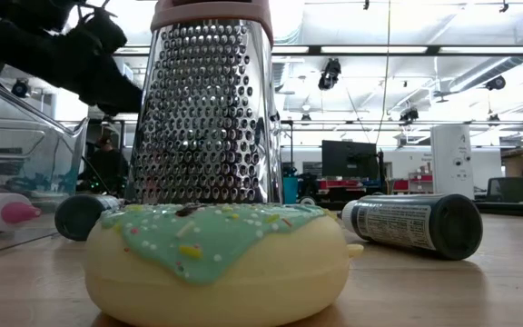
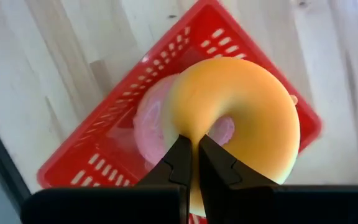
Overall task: Pick & Place Food Item
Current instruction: Put the black donut into the red bin
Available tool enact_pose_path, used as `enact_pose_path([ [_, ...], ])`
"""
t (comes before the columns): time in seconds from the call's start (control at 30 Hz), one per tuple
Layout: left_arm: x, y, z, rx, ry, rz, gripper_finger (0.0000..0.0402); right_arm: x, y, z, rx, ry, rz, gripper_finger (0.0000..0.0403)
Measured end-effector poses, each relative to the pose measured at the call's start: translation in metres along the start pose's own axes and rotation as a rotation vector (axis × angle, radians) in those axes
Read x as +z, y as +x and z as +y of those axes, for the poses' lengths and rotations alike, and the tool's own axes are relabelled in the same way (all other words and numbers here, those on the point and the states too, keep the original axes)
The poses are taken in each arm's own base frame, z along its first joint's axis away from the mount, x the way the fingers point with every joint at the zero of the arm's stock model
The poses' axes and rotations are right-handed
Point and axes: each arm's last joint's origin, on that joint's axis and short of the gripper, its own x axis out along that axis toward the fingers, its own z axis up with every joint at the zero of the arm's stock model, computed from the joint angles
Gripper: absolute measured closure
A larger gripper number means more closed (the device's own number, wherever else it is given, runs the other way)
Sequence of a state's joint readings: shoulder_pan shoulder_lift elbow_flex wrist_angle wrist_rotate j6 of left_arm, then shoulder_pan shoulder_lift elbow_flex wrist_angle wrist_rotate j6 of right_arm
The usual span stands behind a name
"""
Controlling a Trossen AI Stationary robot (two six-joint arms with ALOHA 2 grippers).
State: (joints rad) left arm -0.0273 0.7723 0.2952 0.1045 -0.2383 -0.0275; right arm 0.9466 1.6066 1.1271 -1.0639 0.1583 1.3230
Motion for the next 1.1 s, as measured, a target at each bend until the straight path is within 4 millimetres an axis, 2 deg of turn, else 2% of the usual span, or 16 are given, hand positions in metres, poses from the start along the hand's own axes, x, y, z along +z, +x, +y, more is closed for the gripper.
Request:
enact_pose_path([
  [0.17,0.008,0.000,-0.003,-0.095,0.001,-0.087,0.0225,0.003,-0.007,-0.001,-0.035,0.007,-0.055,0.0394],
  [0.37,0.023,-0.003,-0.005,-0.185,-0.010,-0.221,0.0225,0.009,-0.018,-0.004,-0.111,-0.009,-0.224,0.0394],
  [0.53,0.032,-0.006,-0.006,-0.225,0.009,-0.305,0.0225,0.017,-0.029,-0.009,-0.232,-0.065,-0.481,0.0394],
  [0.7,0.035,-0.006,-0.007,-0.245,0.027,-0.321,0.0225,0.027,-0.037,-0.015,-0.385,-0.157,-0.831,0.0394],
  [0.87,0.045,-0.010,-0.008,-0.305,0.040,-0.389,0.0225,0.044,-0.043,-0.022,-0.565,-0.225,-1.113,0.0394],
  [0.97,0.055,-0.013,-0.009,-0.332,0.041,-0.455,0.0225,0.060,-0.042,-0.029,-0.691,-0.258,-1.143,0.0394],
  [1.1,0.073,-0.019,-0.009,-0.359,0.021,-0.536,0.0225,0.085,-0.034,-0.042,-0.834,-0.274,-1.067,0.0394],
])
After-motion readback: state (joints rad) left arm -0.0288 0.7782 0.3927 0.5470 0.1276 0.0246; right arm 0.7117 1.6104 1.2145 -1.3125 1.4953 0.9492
